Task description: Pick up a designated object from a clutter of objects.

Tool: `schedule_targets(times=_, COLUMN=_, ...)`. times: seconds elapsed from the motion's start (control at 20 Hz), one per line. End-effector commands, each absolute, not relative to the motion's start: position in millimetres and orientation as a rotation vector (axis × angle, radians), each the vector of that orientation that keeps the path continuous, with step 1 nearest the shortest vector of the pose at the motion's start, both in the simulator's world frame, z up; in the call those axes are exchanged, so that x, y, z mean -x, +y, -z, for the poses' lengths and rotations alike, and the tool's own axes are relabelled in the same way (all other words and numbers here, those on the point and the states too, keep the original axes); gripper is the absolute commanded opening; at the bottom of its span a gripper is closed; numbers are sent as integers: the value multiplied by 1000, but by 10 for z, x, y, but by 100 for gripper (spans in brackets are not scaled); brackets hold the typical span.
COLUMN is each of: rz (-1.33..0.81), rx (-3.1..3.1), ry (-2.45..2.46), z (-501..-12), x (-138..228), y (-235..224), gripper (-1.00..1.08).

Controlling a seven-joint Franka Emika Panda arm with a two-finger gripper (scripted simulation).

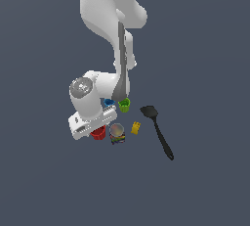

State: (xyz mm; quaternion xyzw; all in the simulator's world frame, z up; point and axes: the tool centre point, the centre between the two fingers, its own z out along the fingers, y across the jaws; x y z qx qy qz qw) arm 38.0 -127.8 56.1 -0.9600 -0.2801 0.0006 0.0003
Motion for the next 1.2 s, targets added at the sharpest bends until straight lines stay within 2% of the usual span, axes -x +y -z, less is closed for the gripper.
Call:
schedule_targets(times=0.0, rz=0, rx=3015, ry=-881, z=-494, x=-387, y=-1278, gripper=100)
schedule_targets(times=0.15, rz=0, rx=3015, ry=-881, z=-473, x=-393, y=-1280, gripper=100)
schedule_targets(times=0.2, rz=0, rx=3015, ry=-881, z=-473, x=-393, y=-1280, gripper=-100)
schedule_targets(times=0.8, rz=1, rx=3016, ry=-881, z=-490, x=-393, y=-1277, gripper=-100)
schedule_targets(times=1.15, rz=1, rx=3016, ry=-881, z=-651, x=-362, y=-1090, gripper=-100)
